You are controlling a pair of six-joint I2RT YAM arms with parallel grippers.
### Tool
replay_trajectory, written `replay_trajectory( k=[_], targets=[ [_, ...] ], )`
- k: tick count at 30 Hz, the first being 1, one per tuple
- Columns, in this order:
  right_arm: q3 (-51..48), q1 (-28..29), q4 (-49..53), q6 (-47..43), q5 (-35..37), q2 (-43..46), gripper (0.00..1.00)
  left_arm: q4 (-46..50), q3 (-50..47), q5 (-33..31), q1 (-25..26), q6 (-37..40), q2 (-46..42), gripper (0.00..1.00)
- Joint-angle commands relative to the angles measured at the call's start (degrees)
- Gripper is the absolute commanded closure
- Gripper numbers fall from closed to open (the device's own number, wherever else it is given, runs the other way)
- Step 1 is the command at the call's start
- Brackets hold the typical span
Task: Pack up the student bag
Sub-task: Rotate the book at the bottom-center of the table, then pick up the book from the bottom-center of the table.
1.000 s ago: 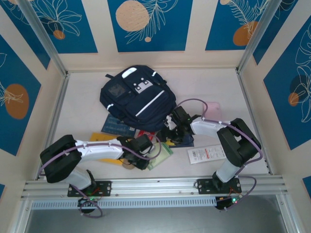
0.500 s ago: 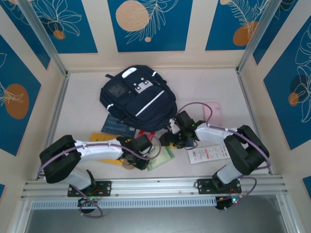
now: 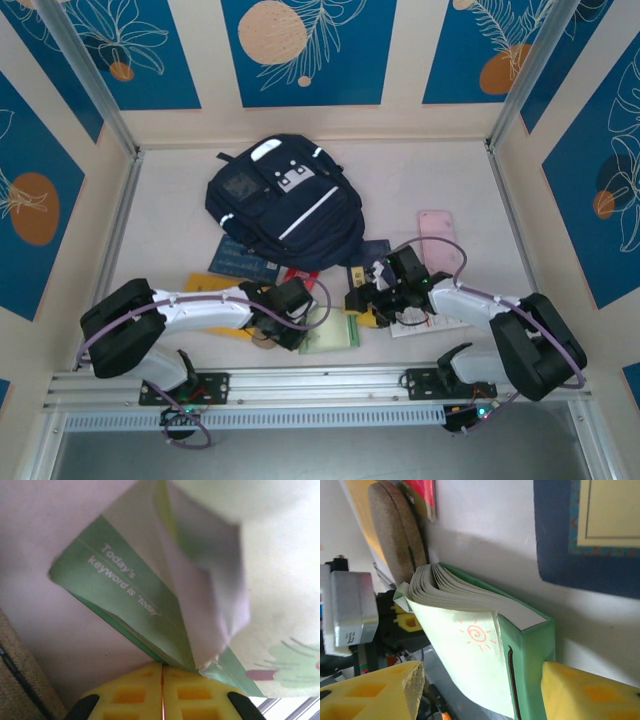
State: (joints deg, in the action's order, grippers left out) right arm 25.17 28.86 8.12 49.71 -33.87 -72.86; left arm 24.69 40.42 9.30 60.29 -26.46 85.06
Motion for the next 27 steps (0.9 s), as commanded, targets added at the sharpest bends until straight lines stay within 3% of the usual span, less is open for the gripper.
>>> replay_trajectory(
  k=[1,7,11,14,24,27],
  targets=[
    [-0.81,2.19,-9.03,5.21,-18.05,2.13,0.37,-3.33,-2.01,-2.97,0.39,1.28,2.39,0.93],
    [-2.08,1.25,-9.01,4.86,-15.97,3.56,0.44,-3.00,-2.15,-3.10,0.40,1.28,1.88,0.93],
    [1.87,0.61,11.24,-6.19,0.19,2.99,0.46,-3.05,-2.45,-3.17,0.41,1.01,1.52,0.93],
    [2.38,0.44,15.72,-8.68,6.08,0.18,0.48,-3.27,-2.63,-3.15,0.43,0.99,1.60,0.94],
    [6.60,8.82,23.48,-9.54,21.84,-5.53,0.33,-3.19,-2.19,-2.98,0.41,1.34,2.31,0.94],
    [6.62,10.35,20.76,-8.85,18.75,-6.17,0.31,-3.71,-2.45,-2.97,0.37,1.28,2.28,0.94]
  ],
)
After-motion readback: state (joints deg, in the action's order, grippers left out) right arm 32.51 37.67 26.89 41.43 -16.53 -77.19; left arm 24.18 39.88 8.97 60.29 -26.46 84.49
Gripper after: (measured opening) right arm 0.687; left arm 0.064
